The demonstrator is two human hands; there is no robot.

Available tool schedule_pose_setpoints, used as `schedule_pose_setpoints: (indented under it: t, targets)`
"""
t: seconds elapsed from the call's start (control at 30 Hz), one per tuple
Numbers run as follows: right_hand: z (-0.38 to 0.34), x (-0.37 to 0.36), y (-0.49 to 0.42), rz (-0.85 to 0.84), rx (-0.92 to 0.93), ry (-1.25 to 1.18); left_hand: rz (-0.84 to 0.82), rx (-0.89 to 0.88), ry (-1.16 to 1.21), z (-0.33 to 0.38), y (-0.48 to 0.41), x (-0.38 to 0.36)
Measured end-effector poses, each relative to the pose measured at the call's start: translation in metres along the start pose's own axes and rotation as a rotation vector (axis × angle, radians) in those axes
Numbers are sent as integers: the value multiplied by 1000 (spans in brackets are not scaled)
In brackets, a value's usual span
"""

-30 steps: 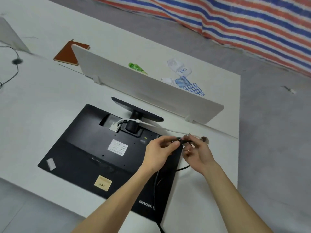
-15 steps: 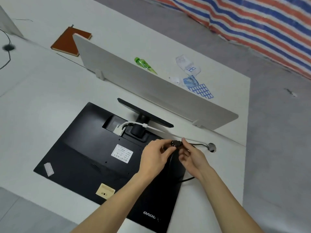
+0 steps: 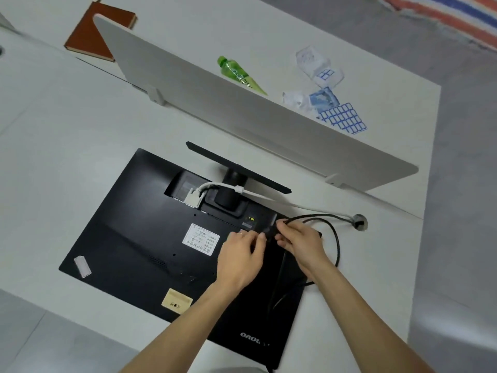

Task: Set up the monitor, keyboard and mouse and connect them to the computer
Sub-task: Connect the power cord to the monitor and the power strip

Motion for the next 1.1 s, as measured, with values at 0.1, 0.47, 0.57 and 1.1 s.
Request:
schedule_pose_setpoints:
  t: [0.1, 0.47, 0.57, 1.1]
  targets:
    - [-6, -11, -18, 58, 170, 209, 186, -154, -285, -24, 0, 8]
    - [-3, -58, -60, -85, 209, 810, 147, -242, -542, -91, 14, 9]
    - [-8, -63, -64, -112, 215, 869, 173, -245, -547, -92, 14, 7]
    - [-6, -77, -55, 89, 135, 776, 198, -252, -525, -93, 14, 7]
Point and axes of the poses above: each hand's wrist, its own y-axis away from the middle knuckle, its own x-axis out of the back of the hand, z = x × y, the point moved 2 cm from there along -y, towards the middle knuckle, and after that the axes turned 7 degrees about z, right-handed, at the moved point
